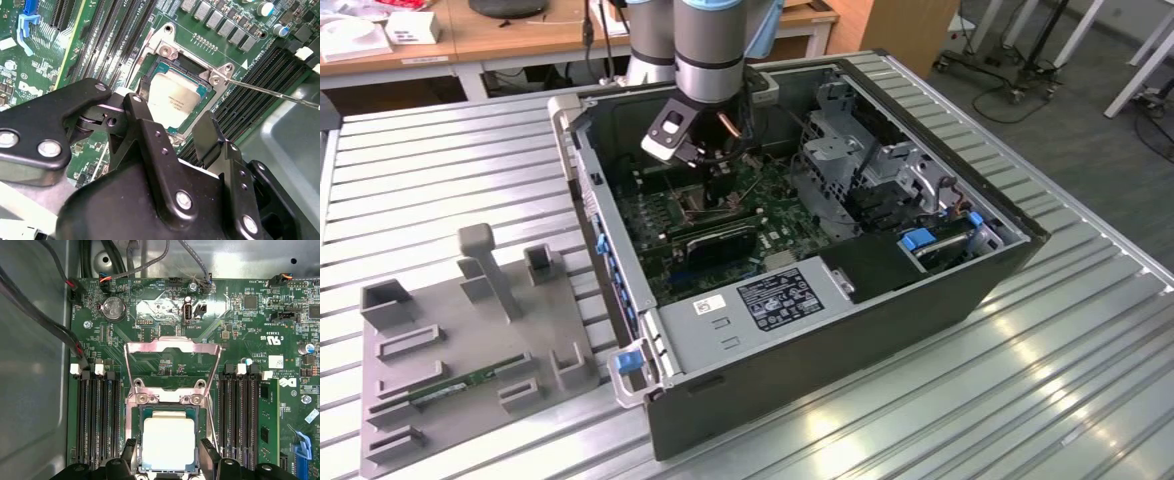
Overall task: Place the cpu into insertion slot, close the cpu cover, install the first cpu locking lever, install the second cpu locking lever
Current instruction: 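Place the cpu into insertion slot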
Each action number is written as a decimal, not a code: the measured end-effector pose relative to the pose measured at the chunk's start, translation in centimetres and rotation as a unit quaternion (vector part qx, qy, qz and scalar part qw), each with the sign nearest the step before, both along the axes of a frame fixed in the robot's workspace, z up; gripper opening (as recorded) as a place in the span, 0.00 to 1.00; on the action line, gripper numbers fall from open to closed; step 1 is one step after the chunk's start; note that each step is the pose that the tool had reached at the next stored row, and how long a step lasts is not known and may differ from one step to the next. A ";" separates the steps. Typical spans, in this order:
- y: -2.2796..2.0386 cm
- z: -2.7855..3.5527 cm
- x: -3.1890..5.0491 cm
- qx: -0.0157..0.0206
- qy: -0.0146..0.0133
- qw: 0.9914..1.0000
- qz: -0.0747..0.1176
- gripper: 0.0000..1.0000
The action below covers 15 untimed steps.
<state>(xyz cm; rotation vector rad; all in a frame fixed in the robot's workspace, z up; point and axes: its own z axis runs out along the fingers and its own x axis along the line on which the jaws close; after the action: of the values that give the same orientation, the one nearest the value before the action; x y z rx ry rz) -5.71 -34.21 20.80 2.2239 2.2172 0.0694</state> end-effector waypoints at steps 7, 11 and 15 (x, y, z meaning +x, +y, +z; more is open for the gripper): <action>0.00 0.21 0.00 0.000 0.000 1.000 0.000 0.61; 0.00 0.23 0.15 0.000 0.000 1.000 0.000 0.61; 0.00 0.22 0.15 0.000 0.000 1.000 0.000 0.61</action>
<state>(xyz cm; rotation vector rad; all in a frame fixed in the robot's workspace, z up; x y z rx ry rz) -5.55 -34.21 21.02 2.2241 2.2172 0.0697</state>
